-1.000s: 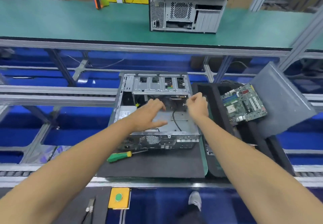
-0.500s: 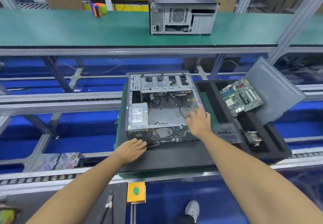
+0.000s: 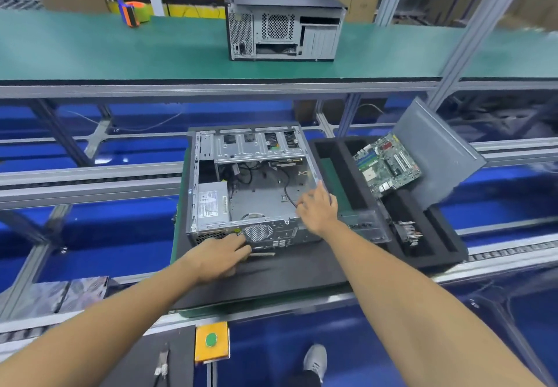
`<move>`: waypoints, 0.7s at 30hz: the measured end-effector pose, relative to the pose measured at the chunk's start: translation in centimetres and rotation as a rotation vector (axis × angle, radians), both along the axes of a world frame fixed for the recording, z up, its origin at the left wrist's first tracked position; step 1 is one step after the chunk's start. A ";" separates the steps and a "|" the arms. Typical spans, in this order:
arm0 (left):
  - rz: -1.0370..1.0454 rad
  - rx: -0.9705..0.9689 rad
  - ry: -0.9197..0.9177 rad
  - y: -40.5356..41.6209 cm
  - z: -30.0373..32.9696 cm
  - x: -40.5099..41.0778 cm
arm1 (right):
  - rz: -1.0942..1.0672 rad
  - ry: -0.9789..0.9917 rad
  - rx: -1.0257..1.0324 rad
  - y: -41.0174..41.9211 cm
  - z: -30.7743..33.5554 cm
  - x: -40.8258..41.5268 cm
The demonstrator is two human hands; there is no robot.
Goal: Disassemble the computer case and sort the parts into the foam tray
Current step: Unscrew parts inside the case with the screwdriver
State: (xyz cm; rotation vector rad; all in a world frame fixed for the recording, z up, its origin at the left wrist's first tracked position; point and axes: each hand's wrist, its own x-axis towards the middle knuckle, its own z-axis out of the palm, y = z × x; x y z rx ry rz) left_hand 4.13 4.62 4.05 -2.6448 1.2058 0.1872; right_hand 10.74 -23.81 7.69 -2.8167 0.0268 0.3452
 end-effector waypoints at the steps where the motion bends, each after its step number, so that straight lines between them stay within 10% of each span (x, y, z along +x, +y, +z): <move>1: -0.063 -0.059 -0.049 -0.1 1.1 0.5 | 0.004 0.012 0.020 -0.1 0.2 0.0; 13: 0.258 -0.538 -0.046 -3.0 8.4 9.8 | -0.286 -0.205 0.440 -0.1 1.5 0.6; 21: 0.294 -0.668 0.060 -8.3 8.7 14.5 | 0.095 -0.105 0.353 -2.0 1.0 2.4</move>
